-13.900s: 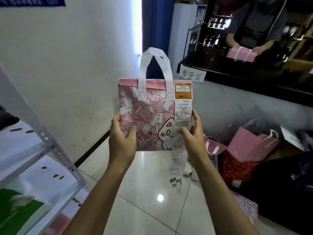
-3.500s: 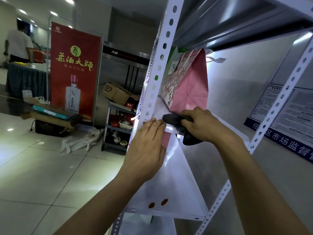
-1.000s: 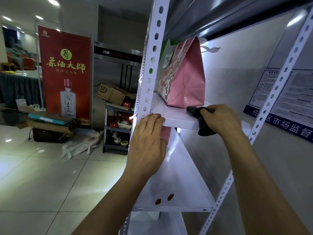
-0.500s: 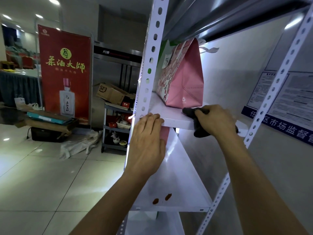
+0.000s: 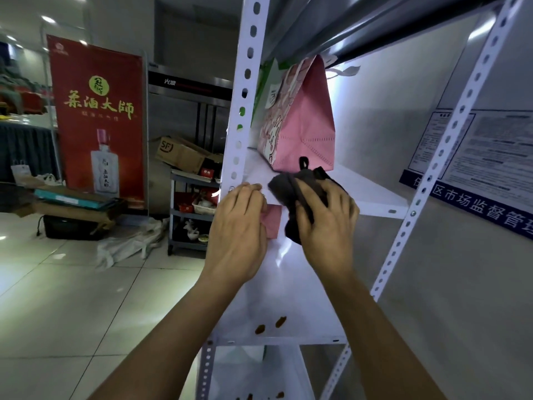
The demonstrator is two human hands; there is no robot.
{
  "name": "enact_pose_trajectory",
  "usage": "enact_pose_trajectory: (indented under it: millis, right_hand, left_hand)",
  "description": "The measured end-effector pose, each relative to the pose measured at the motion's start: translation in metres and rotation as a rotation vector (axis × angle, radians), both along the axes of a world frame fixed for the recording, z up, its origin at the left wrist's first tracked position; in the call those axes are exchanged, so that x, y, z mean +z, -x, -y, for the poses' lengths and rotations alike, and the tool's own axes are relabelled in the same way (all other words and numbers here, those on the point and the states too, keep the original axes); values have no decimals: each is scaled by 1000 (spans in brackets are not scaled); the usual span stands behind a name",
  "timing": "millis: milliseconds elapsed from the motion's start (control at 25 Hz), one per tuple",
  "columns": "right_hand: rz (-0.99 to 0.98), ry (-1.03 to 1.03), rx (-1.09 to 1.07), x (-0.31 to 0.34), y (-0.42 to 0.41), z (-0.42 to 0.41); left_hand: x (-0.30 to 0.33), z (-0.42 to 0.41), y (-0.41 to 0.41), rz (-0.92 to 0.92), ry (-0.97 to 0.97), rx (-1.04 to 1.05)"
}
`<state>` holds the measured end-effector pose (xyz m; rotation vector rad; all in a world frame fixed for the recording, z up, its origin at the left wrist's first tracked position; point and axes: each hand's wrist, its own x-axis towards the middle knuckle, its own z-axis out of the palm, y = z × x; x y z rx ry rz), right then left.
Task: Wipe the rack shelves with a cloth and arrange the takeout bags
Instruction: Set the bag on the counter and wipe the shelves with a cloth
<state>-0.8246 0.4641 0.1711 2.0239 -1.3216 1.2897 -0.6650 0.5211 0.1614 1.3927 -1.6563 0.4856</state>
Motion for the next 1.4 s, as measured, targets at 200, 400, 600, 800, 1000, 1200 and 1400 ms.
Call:
enact_pose_trajectory:
  millis: [200, 400, 600, 800, 1000, 1200, 1400]
  right_hand:
    - [137, -30, -85, 4, 23, 3]
    - [51, -72, -66, 22, 6, -3]
    - [-26, -113, -88, 38, 10, 8]
    - [90, -164, -245, 41, 46, 18]
    - [142, -209, -325, 42, 73, 11]
    - [121, -118, -310, 13, 75, -10]
    - [148, -143, -182, -51, 73, -19]
  left_hand:
    - [0, -2, -1, 11, 5, -25]
    - [2, -3, 0, 20, -12, -12]
    - [2, -3, 1, 51, -34, 13]
    - [2, -3, -4, 59, -19, -12]
    - [1, -5, -3, 74, -19, 5]
    - [2, -10, -1, 146, -95, 41]
    - [-25, -18, 6, 87, -117, 10]
